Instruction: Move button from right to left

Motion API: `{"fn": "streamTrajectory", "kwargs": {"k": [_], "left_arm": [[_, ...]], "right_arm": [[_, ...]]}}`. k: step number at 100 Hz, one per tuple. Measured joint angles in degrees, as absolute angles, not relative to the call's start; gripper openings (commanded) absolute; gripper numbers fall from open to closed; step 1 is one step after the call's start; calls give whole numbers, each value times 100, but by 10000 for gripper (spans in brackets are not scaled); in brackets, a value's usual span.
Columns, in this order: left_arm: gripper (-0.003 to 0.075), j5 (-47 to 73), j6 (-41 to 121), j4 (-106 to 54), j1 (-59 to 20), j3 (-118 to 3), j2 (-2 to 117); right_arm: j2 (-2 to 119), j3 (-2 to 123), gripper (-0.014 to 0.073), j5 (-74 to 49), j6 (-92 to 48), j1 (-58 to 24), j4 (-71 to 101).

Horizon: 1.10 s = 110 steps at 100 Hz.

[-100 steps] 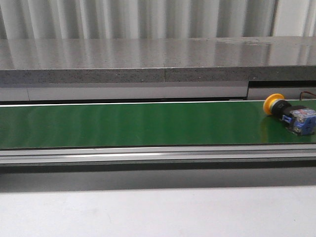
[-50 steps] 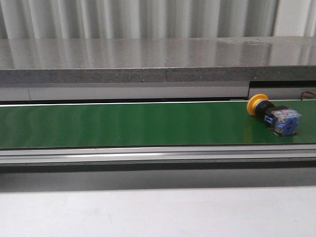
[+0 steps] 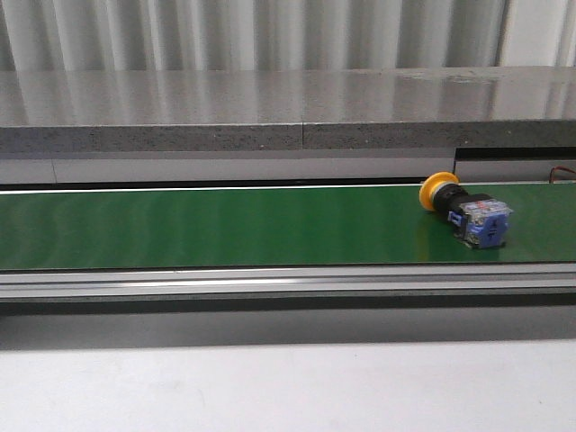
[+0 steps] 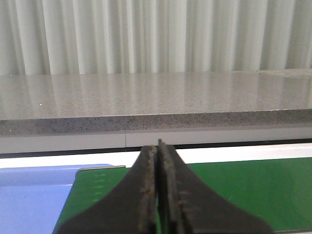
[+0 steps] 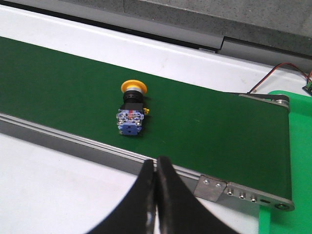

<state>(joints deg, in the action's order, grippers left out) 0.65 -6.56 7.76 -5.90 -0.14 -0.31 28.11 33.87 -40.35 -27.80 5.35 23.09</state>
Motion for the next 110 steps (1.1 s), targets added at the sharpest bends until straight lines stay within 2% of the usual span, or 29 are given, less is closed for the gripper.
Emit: {"fn": "streamTrajectory", "kwargs": {"k": [41,61,73,95,110], "left_arm": [[-20,-137,-656,515,-590,-38,-31],[-20,136,-656,52,-590,-887,302],[-20,902,-656,0,-590,-1872,1162],[-20,3379,-656,-31,-590,-3858,3047],[-20,4178,-656,-31,-590,-4603,4081]], "right_arm": [[2811,3387,-67,-4035,-2780,535,2309],[2811,3387,-67,-4035,-2780,535,2309],[2811,3387,-67,-4035,-2780,535,2309],[2811,3387,-67,-4035,-2780,535,2309],[2811,3387,-67,-4035,-2780,535,2309]]}}
